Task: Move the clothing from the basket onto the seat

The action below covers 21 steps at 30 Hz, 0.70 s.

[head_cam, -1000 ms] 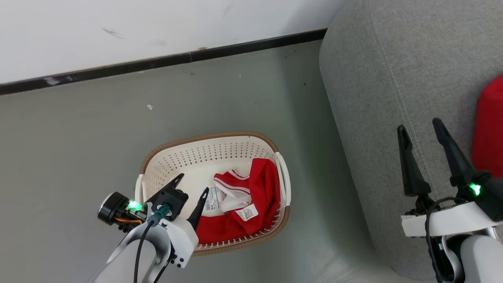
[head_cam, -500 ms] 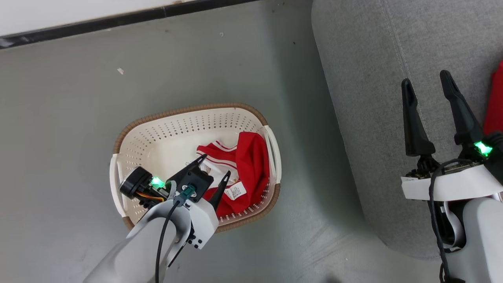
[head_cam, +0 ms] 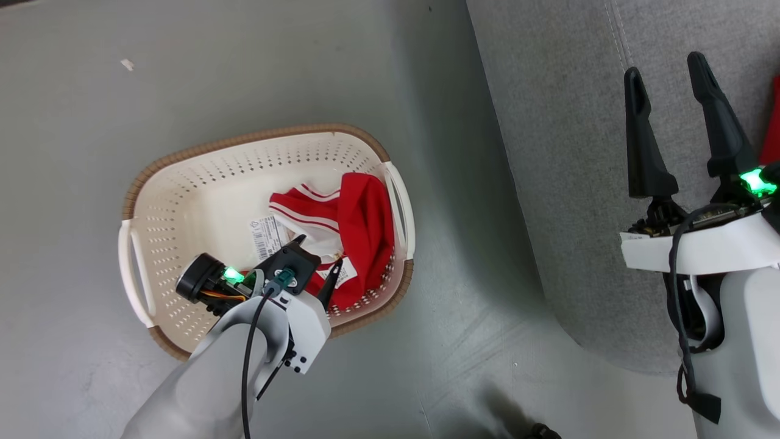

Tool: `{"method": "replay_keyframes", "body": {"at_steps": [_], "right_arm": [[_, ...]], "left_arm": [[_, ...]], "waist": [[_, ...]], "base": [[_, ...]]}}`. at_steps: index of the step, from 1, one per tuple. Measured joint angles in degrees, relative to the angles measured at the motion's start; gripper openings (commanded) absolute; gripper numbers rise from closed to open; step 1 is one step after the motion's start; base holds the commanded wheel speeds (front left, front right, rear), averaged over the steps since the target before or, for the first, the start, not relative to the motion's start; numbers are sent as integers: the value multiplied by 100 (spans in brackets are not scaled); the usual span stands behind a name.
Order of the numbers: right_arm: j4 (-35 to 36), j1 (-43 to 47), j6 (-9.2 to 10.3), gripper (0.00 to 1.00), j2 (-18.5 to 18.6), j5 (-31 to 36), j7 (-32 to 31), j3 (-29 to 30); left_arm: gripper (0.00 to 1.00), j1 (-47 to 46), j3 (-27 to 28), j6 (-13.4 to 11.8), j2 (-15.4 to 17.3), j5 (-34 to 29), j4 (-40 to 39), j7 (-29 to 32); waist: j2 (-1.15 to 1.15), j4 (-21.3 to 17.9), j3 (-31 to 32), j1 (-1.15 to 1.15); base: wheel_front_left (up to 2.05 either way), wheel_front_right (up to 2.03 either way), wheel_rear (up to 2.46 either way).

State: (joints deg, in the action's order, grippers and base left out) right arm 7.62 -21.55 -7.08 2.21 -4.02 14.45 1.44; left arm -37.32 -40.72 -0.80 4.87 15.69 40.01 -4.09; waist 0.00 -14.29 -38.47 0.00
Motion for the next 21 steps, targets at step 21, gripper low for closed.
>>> {"method": "replay_keyframes", "body": {"at_steps": [21], "right_arm": [[-30,-605,0,100,1,-205,1,-202]], "left_arm": [[100,-609,223,0,-97,203,678,30]], "waist": [[0,-528,-831,0]], "base": [[0,0,0]]}}
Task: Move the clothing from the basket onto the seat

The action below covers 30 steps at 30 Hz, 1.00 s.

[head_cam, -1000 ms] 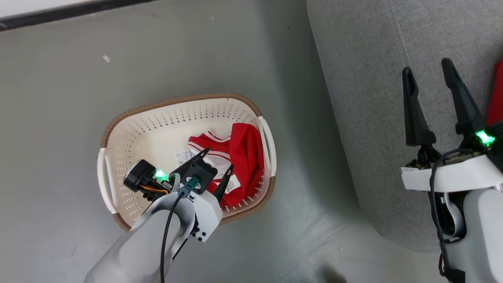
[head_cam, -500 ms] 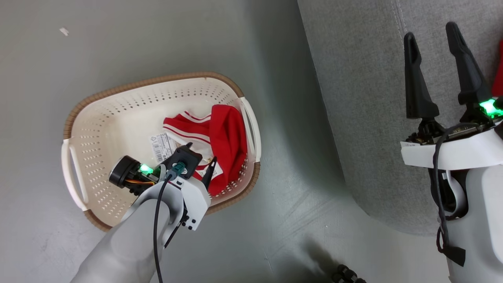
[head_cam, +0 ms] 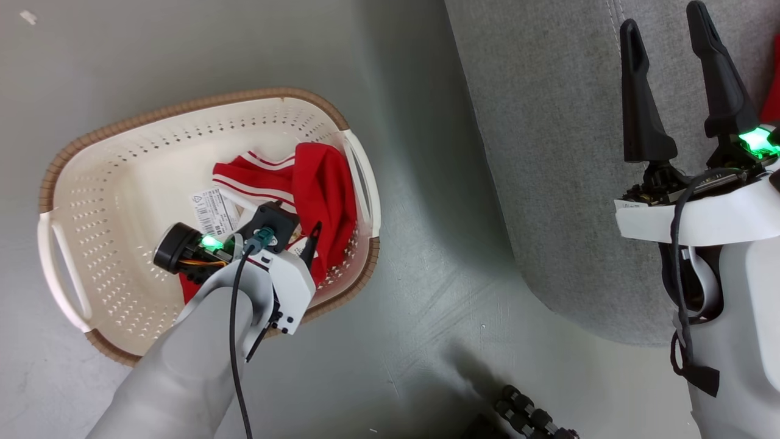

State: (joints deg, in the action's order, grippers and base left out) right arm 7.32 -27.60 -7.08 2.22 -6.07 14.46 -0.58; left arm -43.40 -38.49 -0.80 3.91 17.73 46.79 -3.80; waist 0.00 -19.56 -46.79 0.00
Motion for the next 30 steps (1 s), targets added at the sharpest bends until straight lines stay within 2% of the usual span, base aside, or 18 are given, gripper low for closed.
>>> {"method": "replay_keyframes", "body": {"at_steps": [17,22,23,24,25,30], "right_arm": [[-45,-230,0,100,0,-235,0,-64],[-51,-246,0,100,0,-254,0,-79],[-54,-269,0,100,-1,-255,0,-84],[-60,-320,0,100,-1,-255,0,-85],[-57,-364,0,100,-1,-255,0,-84],[-75,-448,0,100,-1,-302,1,-78]], "left_arm": [[100,-395,316,-67,45,160,515,18],[98,-524,392,-211,35,193,652,-7],[44,-553,397,-213,34,192,669,-13],[30,-576,402,-218,35,191,690,-38],[0,-591,402,-237,34,191,715,-40],[0,-596,363,-259,33,140,814,-134]], "waist": [[0,-338,-445,0],[0,-413,-535,0],[0,-426,-549,0],[0,-438,-562,0],[0,-450,-575,0],[0,-492,-623,0]], "base": [[0,0,0],[0,0,0],[0,0,0],[0,0,0],[0,0,0],[0,0,0]]}}
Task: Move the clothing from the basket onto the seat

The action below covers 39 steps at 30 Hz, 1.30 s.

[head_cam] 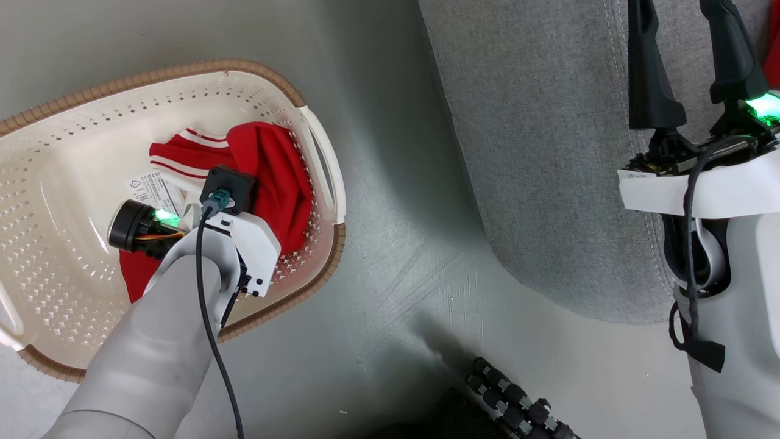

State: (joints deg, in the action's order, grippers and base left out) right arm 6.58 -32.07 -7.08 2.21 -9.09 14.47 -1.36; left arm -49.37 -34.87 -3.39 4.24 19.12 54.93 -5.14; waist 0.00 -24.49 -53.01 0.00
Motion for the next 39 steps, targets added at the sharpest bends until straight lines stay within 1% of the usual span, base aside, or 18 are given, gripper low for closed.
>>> {"method": "replay_keyframes", "body": {"at_steps": [6,9,12,16,25,31,32,33,37,39], "right_arm": [[-63,-2,0,100,0,0,14,54],[-149,-5,0,100,0,1,15,68],[-166,-13,0,100,0,1,15,68],[-204,-48,0,100,0,1,15,66],[-343,-149,0,100,1,37,15,99],[-382,-149,0,100,1,183,15,196],[-403,-148,0,100,4,215,15,238],[-403,-148,0,100,4,215,15,238],[-492,-149,0,100,4,339,15,263],[-525,-149,0,100,5,421,15,276]], "left_arm": [[0,-80,79,-1,3,8,-18,-221],[0,-90,85,0,66,8,-68,-364],[0,-90,76,2,158,0,-171,-519],[0,-87,56,9,174,-9,-327,-692],[0,-38,-13,59,280,-108,-804,-845],[0,238,-12,52,338,-135,-1345,-917],[0,320,15,34,345,-152,-1573,-933],[0,320,15,34,345,-152,-1573,-933],[0,457,192,-103,379,-149,-2112,-935],[0,531,359,-209,427,-149,-2570,-933]], "waist": [[0,13,-1,0],[0,39,11,0],[0,79,32,0],[0,146,71,0],[0,310,195,0],[0,453,326,0],[0,505,376,0],[0,505,376,0],[0,618,486,0],[0,679,544,0]], "base": [[0,0,0],[0,0,0],[0,0,0],[0,0,0],[0,0,0],[0,0,0],[0,0,0],[0,0,0],[0,0,0],[0,0,0]]}}
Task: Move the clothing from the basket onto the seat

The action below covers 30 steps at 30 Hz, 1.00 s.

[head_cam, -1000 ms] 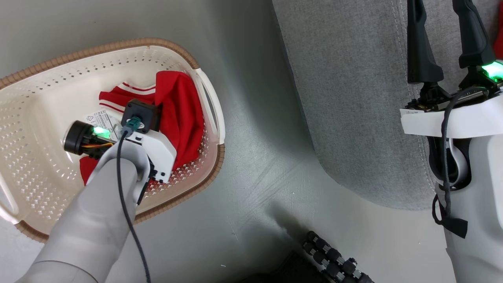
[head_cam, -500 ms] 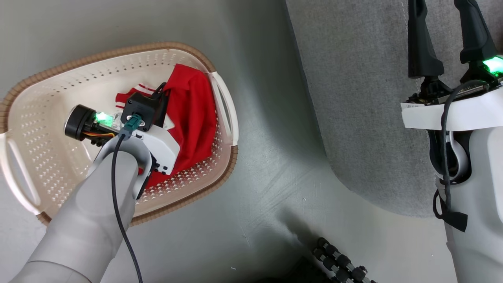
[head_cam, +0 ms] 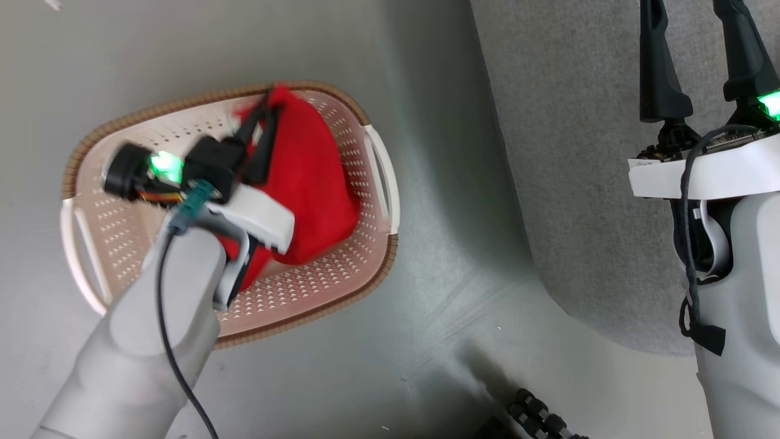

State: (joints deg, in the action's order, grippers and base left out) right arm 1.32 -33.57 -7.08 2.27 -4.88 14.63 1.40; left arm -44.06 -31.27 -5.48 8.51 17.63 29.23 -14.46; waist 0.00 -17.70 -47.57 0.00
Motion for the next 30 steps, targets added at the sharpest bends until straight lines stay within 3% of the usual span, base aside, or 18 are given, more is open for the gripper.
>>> {"method": "replay_keyframes", "body": {"at_steps": [4,11,30], "right_arm": [[-26,-2,0,100,2,148,0,36],[-153,-3,0,100,14,366,0,154],[-402,313,0,100,322,497,0,-138]], "left_arm": [[0,9,368,-162,52,14,-1028,-1],[0,396,657,-297,232,-87,-2169,-8],[0,1435,931,-350,695,-326,-3415,-9]], "waist": [[0,127,121,0],[0,368,411,0],[0,856,1397,0]], "base": [[0,0,0],[0,0,0],[0,0,0]]}}
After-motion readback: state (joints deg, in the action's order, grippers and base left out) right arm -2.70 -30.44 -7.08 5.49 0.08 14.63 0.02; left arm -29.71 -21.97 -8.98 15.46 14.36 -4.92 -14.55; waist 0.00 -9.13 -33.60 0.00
